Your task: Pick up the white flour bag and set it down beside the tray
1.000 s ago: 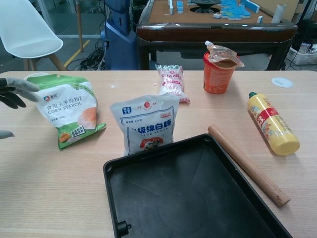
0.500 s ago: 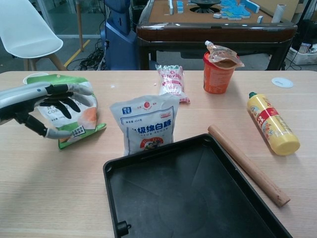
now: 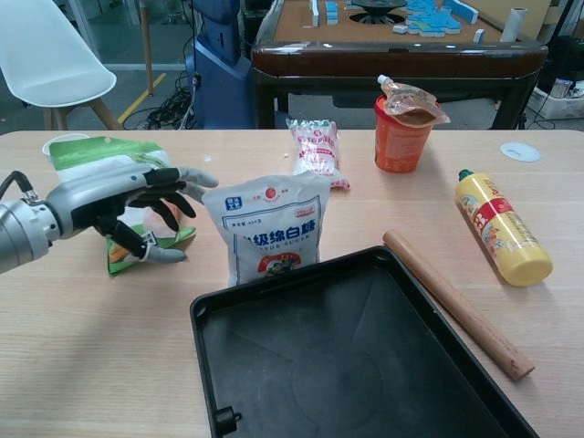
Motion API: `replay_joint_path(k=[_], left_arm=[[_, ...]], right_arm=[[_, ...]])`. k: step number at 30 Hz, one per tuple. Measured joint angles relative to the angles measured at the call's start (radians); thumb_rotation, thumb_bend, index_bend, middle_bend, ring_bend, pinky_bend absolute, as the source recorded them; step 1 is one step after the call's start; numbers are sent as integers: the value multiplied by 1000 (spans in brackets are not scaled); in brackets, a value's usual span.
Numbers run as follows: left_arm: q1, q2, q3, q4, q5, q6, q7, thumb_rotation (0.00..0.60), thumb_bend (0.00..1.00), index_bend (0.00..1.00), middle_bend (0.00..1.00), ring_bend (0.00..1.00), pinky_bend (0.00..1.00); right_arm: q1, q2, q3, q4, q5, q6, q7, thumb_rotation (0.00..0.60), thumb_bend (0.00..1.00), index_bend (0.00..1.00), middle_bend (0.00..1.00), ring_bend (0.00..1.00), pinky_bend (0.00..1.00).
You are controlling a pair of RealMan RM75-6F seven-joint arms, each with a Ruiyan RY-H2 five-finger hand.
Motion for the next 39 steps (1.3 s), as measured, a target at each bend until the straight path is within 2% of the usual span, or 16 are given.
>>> replay_joint_path(k=[23,39], left_arm=[[-105,-200,-26,210,-58,-87,-75,600,187,129,188,234,294],[-151,-274,-55,281,-103,-139,-134,600,187,192,190,265,301]], right_arm=[[-19,1,-4,13,22,2,17,600,171,200,253,152,224],[-26,5,-2,20,30,0,27,600,171,200,253,152,224]])
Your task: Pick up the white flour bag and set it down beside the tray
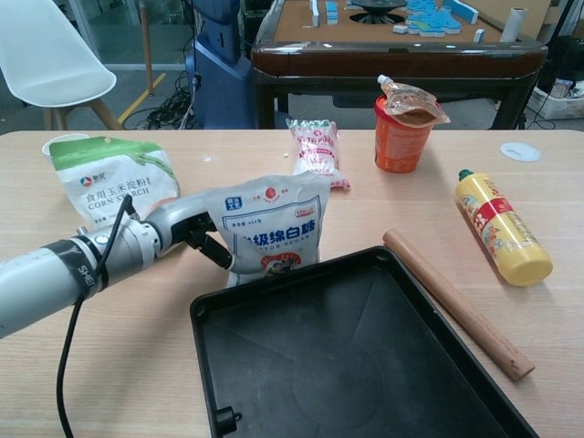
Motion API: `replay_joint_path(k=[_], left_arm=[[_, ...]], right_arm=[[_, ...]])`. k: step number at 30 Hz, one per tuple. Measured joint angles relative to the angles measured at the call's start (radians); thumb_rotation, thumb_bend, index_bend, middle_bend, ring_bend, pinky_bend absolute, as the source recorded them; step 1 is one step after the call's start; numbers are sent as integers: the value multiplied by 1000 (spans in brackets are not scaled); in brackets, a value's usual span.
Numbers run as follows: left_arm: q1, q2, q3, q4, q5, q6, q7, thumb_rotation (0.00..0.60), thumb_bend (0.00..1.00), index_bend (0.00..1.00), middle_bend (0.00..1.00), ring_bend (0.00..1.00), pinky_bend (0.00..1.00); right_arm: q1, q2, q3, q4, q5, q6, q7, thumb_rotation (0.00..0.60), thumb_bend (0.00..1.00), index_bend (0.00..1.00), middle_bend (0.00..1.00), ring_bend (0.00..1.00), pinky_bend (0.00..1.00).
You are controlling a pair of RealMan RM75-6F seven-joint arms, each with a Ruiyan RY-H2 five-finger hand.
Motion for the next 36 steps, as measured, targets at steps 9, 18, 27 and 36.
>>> replay_joint_path(k=[9,18,27,36], left_arm=[[-11,-30,-9,30,-15,-8,-6,600,187,213,215,290,341],[-17,-73,-23,91,-24,8,-11,600,188,442,449,470,482],[-31,-76,-8,152,25,45,-45,600,188,543,574,539,563],[-40,-39,25,197,143,243,-29,600,189,548,591,546,569]], right_arm=[[-1,-1,2,4,9,-4,1,600,171,200,253,152,224],[-4,0,6,9,17,-5,6,600,171,200,253,152,224],[-5,-2,11,8,14,3,8,600,172,200,253,152,224],[-4,-3,13,6,1,12,12,600,171,200,253,152,224]])
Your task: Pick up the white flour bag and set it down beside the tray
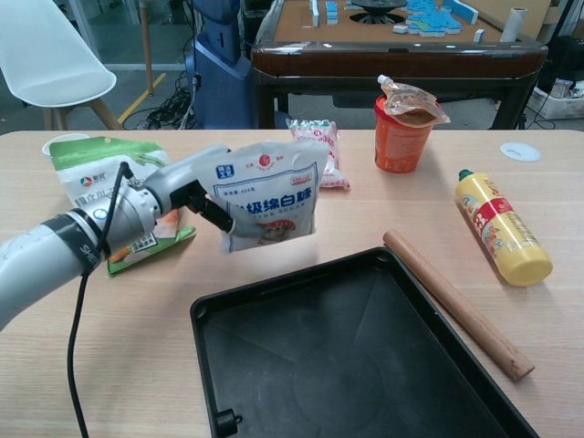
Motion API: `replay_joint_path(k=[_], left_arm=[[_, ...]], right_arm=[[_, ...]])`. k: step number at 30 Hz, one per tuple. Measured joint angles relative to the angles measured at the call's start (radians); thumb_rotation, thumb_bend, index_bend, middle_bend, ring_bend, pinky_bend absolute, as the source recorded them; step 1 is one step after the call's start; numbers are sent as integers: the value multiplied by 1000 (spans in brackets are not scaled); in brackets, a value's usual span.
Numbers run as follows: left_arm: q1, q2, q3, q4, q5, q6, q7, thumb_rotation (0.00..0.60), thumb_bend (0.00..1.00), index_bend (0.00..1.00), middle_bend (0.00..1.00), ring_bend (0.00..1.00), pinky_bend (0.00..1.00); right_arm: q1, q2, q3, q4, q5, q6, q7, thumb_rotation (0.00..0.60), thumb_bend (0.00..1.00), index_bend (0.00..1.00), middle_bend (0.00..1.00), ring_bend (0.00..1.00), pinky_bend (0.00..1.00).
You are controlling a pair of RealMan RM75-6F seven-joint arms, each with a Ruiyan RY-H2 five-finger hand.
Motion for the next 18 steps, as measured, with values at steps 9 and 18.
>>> replay_joint_path(k=[9,18], left_arm=[[19,101,64,-70,115,174,230,600,189,541,592,546,569],[47,159,96,-211,150,206,591,600,189,544,607,553,569]], right_arm=[[1,-7,-4,7,-26,8,11,600,171,200,253,152,224],[-4,-5,-9,4,-45,21,21,600,171,200,253,152,224]])
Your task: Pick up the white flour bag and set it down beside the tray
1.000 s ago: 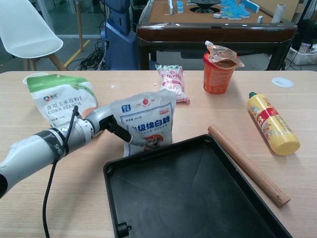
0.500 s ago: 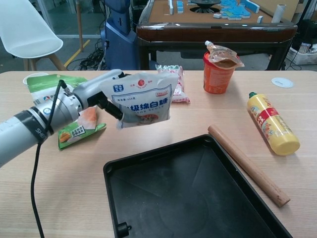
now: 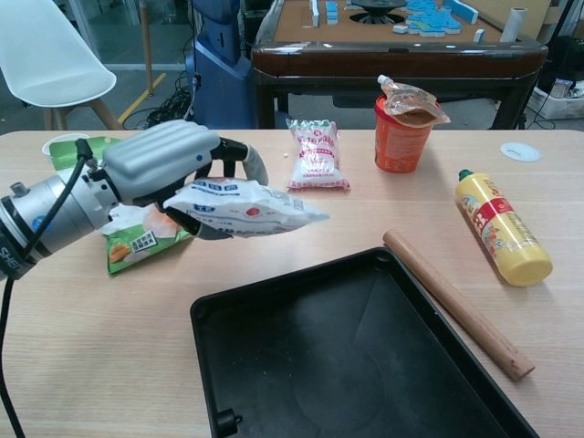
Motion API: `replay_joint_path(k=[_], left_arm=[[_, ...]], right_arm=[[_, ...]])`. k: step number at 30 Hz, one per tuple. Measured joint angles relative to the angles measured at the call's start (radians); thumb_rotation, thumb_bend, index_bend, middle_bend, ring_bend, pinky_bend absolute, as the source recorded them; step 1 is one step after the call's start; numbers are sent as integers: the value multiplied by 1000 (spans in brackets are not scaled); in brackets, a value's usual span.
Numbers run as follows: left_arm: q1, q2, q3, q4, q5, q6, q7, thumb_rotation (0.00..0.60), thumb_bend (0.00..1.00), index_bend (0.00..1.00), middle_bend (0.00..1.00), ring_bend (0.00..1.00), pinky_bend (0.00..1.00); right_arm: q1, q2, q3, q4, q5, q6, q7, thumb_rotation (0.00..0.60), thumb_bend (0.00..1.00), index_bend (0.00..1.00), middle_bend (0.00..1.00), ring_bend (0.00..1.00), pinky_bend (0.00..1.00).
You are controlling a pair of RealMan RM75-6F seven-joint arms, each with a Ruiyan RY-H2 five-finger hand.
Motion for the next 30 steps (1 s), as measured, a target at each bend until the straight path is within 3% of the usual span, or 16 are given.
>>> replay_joint_path(k=[15,30], left_arm=[[22,62,40,-177,61,-39,596,600,192,545,632,570,577],[61,154,37,-415,-67,-216,1081,600,190,535,647,583,577]], right_arm=[[-18,-3,-7,20,-12,23,35,600,171,200,253,152,224],[-30,-5,-6,33,-10,34,52,600,171,200,253,152,224]])
